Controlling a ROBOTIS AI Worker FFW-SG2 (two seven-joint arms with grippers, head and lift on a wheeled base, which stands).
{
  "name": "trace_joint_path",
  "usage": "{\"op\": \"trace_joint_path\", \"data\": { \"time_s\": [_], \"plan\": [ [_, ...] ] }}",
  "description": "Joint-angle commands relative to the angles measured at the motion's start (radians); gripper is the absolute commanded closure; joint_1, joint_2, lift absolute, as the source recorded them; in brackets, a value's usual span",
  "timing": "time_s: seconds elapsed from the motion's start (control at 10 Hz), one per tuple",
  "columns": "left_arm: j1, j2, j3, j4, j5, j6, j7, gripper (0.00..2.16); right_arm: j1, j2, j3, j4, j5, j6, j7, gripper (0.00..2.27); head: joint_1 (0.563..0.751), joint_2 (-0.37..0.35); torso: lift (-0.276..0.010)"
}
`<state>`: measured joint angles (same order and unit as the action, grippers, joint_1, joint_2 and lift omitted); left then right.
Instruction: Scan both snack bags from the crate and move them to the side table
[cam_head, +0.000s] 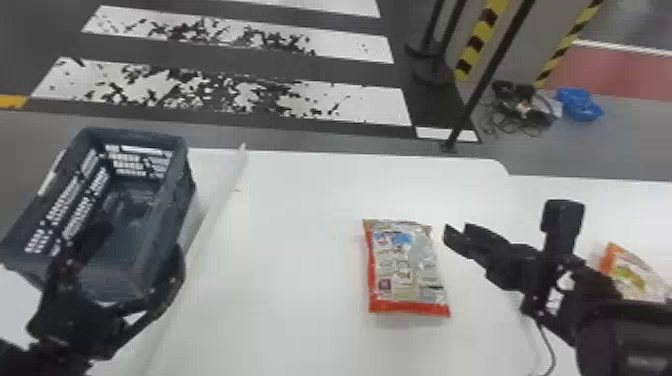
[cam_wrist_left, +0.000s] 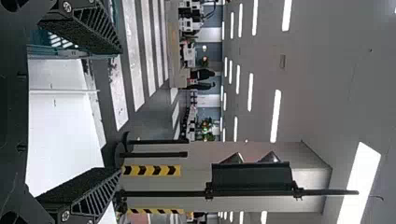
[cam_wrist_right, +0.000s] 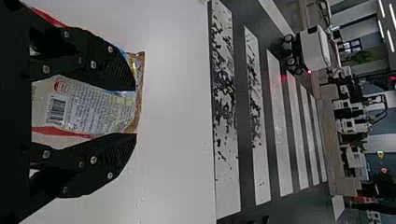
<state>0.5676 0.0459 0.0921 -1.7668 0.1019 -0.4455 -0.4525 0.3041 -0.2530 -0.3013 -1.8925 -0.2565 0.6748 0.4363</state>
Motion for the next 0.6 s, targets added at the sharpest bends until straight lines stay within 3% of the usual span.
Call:
{"op": "trace_joint_path", "data": {
  "time_s": [0.0,0.3,0.5],
  "plan": [
    [0.003,-0.001,-0.005,-0.006,-0.005,0.000,0.000,0.10,0.015,0.000,-0.038,-0.007,-0.006,0.003,-0.001,0.04,0.695,-0.190,-0.029],
    [0.005,0.000,-0.005,0.003,-0.004,0.006,0.011,0.10,0.018,-0.012,-0.093,0.012,-0.013,0.021,-0.030,0.05,0.695,-0.237,-0.029],
    [0.003,0.000,-0.005,0.000,-0.007,0.028,0.021,0.10,0.007,-0.040,-0.094,0.046,0.085,0.033,-0.076,0.08,0.695,-0.284,-0.029]
  ]
}}
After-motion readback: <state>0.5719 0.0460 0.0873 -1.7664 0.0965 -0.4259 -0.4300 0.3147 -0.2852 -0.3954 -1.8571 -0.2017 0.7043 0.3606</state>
